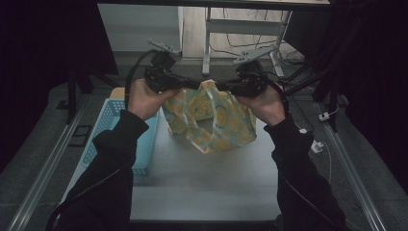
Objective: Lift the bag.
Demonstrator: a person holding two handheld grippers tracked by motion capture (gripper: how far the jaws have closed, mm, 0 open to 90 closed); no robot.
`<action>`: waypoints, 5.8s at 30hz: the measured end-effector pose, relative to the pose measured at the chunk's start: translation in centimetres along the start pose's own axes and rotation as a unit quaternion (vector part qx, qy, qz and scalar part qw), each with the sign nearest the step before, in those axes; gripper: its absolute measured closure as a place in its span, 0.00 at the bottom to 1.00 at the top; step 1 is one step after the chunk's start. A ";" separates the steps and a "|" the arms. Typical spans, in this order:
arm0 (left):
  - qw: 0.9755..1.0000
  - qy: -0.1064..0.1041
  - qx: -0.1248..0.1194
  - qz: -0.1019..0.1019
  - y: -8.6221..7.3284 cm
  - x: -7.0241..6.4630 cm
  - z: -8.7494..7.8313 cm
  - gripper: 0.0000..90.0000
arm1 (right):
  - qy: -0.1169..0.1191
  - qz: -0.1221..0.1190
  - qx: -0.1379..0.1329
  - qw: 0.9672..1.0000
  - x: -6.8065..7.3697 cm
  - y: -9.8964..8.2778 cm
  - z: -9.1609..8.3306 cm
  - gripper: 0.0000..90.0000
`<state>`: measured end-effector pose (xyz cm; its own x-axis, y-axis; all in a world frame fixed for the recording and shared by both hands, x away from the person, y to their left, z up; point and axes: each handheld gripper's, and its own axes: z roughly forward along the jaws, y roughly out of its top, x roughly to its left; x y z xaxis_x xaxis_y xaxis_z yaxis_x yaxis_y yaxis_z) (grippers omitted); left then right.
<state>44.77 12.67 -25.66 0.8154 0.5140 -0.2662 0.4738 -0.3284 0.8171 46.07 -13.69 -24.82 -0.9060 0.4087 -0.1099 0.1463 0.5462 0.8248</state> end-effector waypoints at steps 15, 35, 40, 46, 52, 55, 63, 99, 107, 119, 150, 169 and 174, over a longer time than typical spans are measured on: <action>0.999 0.006 -0.037 0.010 2.0 -0.6 -1.4 0.99 | -0.028 -0.016 -0.013 0.999 -0.1 1.6 -1.8 1.00; 0.998 0.053 -0.011 0.013 -0.5 1.8 3.2 0.98 | -0.033 0.005 0.010 0.999 -1.6 -2.0 2.0 0.99; 0.999 0.052 -0.007 0.012 -1.9 2.5 4.6 0.98 | -0.031 0.015 0.016 0.999 -1.9 -3.7 3.0 0.99; 0.998 0.055 0.003 0.014 -3.2 3.1 5.9 0.98 | -0.025 0.023 0.015 0.999 -2.1 -5.3 4.2 0.99; 0.998 0.059 0.011 0.018 -4.2 3.5 7.0 0.96 | -0.020 0.029 0.021 0.999 -2.1 -6.4 5.4 0.99; 0.998 0.060 0.015 0.019 -4.6 3.7 7.5 0.95 | -0.019 0.034 0.022 0.999 -2.1 -6.7 5.7 0.98; 0.998 0.058 0.029 0.008 -5.6 4.2 8.4 0.83 | -0.013 0.048 0.024 0.998 -2.2 -7.7 6.5 0.95; 0.998 0.062 0.029 0.002 -14.4 2.5 5.8 0.10 | 0.003 0.103 -0.028 0.994 0.7 -12.3 5.3 0.31; 0.998 0.055 0.029 -0.008 -17.2 1.8 5.2 0.04 | -0.001 0.114 -0.029 0.993 1.8 -14.3 5.4 0.17; 0.999 0.048 0.014 -0.019 -21.0 0.9 3.9 0.00 | -0.011 0.097 -0.030 0.995 3.7 -16.4 5.1 0.04; 0.993 0.101 -0.009 -0.066 -30.6 -3.0 -1.9 0.00 | -0.064 0.103 -0.010 0.993 6.8 -23.1 0.4 0.00; 0.983 0.152 -0.016 -0.097 -34.8 -4.6 -5.2 0.00 | -0.110 0.123 0.021 0.986 8.1 -27.8 -2.4 0.00; 0.981 0.165 -0.007 -0.105 -36.0 -4.7 -5.6 0.00 | -0.121 0.132 0.030 0.983 8.4 -29.0 -3.1 0.00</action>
<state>22.08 26.50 -50.95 0.5473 0.7986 -0.2505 0.6132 -0.1789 0.7694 33.00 -28.35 -47.95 -0.7129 0.7006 -0.0312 0.3941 0.4370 0.8085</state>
